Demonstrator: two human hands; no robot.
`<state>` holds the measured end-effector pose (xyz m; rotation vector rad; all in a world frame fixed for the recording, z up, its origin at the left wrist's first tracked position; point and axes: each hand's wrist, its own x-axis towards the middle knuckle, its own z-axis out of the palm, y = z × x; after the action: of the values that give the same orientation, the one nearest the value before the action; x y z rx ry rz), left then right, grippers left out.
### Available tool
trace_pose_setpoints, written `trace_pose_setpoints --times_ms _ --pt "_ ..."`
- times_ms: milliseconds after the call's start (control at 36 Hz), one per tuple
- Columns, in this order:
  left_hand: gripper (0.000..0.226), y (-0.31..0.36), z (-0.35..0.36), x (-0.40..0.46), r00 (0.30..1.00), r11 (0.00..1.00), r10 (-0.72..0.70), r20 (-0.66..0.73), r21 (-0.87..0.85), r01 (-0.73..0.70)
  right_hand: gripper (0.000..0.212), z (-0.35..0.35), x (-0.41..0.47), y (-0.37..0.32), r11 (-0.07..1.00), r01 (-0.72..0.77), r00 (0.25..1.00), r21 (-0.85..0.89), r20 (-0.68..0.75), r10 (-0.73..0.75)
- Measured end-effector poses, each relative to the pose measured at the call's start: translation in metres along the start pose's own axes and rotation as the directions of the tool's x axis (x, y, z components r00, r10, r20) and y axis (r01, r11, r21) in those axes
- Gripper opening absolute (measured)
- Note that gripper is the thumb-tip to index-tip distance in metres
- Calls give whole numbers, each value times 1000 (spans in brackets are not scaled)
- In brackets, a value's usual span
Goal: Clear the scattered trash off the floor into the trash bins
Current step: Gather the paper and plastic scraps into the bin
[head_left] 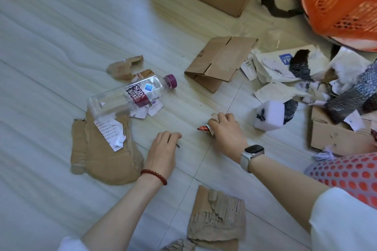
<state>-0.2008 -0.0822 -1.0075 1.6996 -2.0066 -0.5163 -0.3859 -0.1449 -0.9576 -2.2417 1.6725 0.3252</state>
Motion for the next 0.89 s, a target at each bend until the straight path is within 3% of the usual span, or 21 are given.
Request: trace_pose_setpoints --times_ms 111,222,417,556,639,694,889 --pt "62 -2 -23 10 990 999 -38 -137 -21 36 21 4 -7 -12 995 -2 1000 97 -8 3" --pt "38 -21 -63 35 937 990 -33 -348 120 80 27 3 -9 -23 988 -28 1000 152 18 25" --pt "44 -51 -95 53 965 906 -91 -247 382 183 34 3 -1 -40 996 -23 998 90 58 18" --pt "38 -63 -100 48 929 884 -301 -215 302 356 34 3 2 -44 994 -33 998 101 61 27" --pt "67 -66 -93 30 822 785 -553 -138 246 569 32 3 4 -44 996 -36 997 86 73 30" --pt "70 -67 -86 18 764 742 -637 -101 190 643 32 2 4 -44 997 -38 996 74 79 32" --pt "22 -63 -75 11 822 834 -548 -158 -27 551 35 -3 7 -47 997 -41 994 68 107 34"
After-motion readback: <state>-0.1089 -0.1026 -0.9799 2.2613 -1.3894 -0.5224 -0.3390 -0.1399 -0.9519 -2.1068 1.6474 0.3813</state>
